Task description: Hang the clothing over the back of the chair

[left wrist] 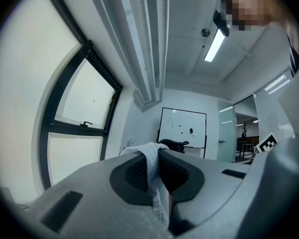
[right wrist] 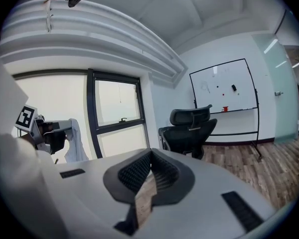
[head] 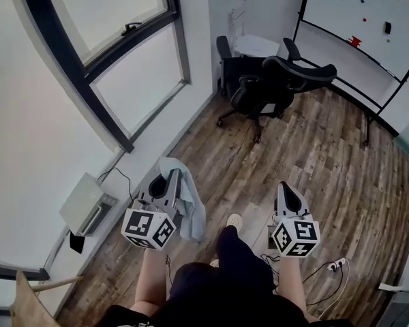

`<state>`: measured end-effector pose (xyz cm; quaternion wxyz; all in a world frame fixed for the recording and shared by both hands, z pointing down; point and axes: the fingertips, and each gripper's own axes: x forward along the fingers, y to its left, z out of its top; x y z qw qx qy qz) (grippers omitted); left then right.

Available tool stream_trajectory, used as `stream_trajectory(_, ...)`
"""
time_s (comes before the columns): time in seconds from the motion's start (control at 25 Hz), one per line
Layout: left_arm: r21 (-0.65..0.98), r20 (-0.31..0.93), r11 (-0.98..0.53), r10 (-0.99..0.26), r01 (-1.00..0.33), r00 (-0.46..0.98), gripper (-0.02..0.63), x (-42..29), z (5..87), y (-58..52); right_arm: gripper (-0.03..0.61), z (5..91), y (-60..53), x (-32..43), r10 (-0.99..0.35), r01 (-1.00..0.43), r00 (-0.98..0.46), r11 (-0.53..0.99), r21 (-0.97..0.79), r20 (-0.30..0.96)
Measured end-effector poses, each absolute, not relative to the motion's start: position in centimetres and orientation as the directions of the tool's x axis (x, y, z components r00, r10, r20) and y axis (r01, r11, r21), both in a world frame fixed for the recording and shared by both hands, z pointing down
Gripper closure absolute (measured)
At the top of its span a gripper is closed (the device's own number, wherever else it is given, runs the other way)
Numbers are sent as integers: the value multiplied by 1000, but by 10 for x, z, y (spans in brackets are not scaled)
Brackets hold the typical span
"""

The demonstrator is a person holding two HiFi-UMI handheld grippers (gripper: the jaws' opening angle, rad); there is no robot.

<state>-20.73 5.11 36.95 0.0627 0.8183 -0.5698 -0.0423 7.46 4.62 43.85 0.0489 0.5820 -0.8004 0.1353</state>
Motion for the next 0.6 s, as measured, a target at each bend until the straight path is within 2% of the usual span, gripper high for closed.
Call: stream_trajectory(0.6,155,15,-319,-946,-935,325,592,-180,372,-93,578,430,-106,96,-904,-930,-363,336,-150,225)
